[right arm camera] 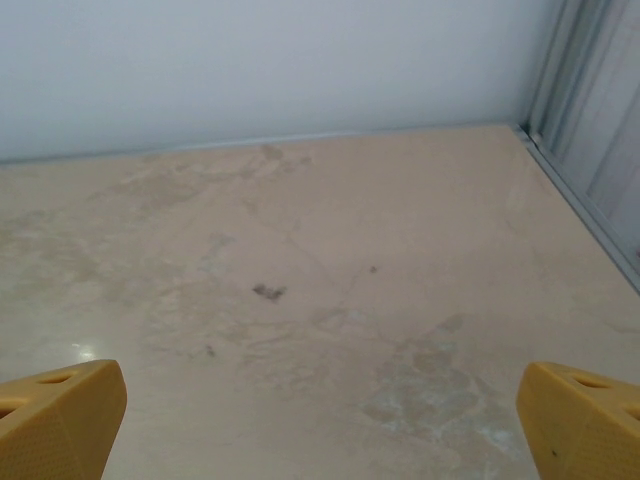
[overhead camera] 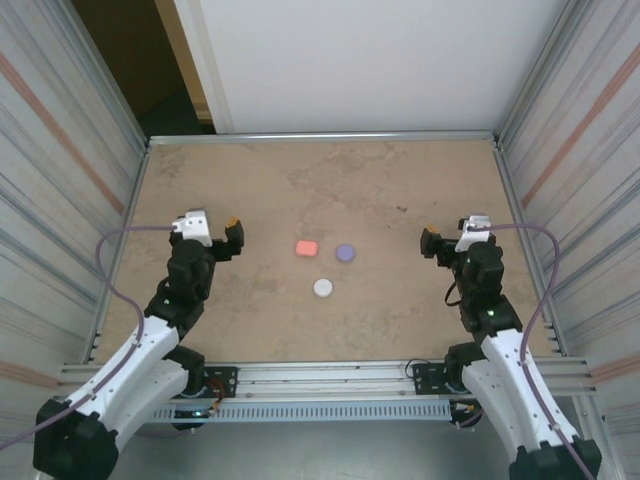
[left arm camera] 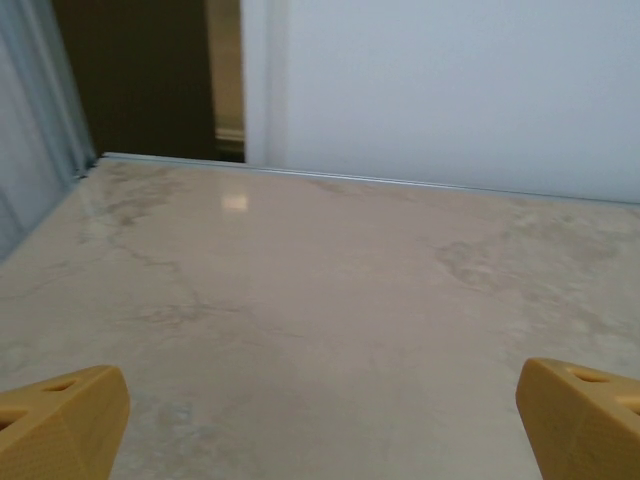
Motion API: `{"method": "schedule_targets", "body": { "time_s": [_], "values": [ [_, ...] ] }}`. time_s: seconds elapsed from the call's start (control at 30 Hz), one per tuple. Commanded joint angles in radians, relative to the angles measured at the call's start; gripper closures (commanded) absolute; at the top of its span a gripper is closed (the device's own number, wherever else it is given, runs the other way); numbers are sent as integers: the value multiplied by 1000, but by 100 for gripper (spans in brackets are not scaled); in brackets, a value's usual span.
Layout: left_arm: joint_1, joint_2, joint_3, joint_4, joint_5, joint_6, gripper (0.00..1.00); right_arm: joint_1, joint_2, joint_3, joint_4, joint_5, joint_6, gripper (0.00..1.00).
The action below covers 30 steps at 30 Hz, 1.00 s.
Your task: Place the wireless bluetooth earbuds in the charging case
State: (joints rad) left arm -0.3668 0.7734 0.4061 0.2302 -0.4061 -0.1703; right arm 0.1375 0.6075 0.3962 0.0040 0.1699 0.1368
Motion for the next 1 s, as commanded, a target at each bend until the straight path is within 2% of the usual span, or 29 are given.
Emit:
{"method": "schedule_targets", "body": {
  "time_s": [0.0, 0.1, 0.2, 0.43, 0.57, 0.8, 0.93, 0.97],
  "values": [
    [47, 72, -6, 116, -49, 29, 1, -75, 61, -57, 199, -58, 2, 1],
    [88, 160, 18, 116, -49, 31, 1, -153, 114, -138, 380, -130, 47, 1],
    [97, 237, 13, 180, -40, 79, 1, -204, 189, -177, 480, -164, 54, 1],
    [104, 394, 4, 322, -36, 193, 1, -222, 444, -216, 749, -198, -19, 1],
    [121, 445, -5, 401, 19, 243, 1, -226, 605, -210, 915, -237, -30, 1],
    [186, 442, -29, 471, 151, 279, 1, -225, 842, -186, 1079, -288, -37, 1],
    [212, 434, -39, 459, 178, 279, 1, -226, 929, -153, 1101, -298, -39, 1],
    [215, 434, -39, 449, 180, 281, 1, -226, 924, -131, 1052, -302, -41, 1]
  ]
}}
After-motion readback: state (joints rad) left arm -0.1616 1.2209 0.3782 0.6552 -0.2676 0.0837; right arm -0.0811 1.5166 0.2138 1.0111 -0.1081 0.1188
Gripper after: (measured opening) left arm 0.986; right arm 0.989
